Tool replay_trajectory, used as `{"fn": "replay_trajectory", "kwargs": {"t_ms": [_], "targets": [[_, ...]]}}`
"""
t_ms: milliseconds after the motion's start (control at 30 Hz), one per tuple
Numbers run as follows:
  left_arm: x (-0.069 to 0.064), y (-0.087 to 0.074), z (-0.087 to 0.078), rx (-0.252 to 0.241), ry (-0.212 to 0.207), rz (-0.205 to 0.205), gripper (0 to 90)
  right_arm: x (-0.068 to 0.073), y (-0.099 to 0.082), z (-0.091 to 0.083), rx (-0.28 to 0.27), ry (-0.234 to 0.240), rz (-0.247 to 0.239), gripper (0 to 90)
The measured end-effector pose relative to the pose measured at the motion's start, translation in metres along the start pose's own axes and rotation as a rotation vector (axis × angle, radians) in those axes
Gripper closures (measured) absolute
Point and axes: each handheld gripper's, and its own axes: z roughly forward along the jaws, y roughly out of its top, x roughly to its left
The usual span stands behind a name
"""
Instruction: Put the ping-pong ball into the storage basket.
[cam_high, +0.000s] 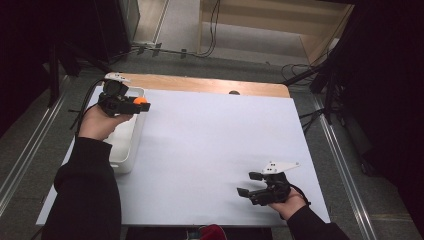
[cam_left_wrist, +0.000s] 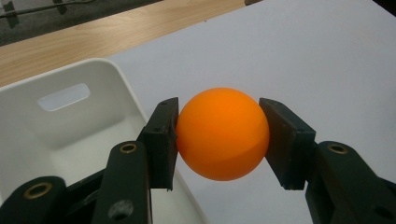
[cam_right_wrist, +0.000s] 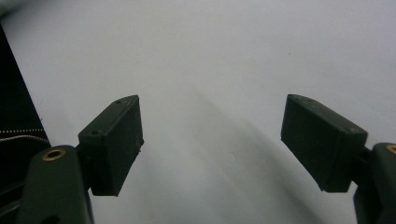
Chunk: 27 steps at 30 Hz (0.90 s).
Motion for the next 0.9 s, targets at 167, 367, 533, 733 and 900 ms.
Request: {"fn": "replay_trajectory", "kwargs": {"t_ms": [167,367,533,733,900], "targets": [[0.006,-0.004,-0.002,0.000,0.016,-0.017,50.4,0.000,0.001,0.001,-0.004,0.003,-0.003,19.5],[0.014,-0.008,-0.003,0.002,0.043,-0.048,50.4,0.001,0.001,0.002,-0.002,0.004,-0.006,19.5],[0.019,-0.010,-0.003,0.005,0.067,-0.075,50.4,0.001,0.002,0.002,-0.001,0.005,-0.005,19.5],[0.025,-0.013,-0.001,0.017,0.143,-0.101,50.4,0.001,0.002,0.002,0.004,0.003,-0.006,19.5],[0.030,-0.016,0.000,0.017,0.178,-0.134,50.4,0.001,0.002,0.002,0.002,0.006,-0.006,19.5]]}}
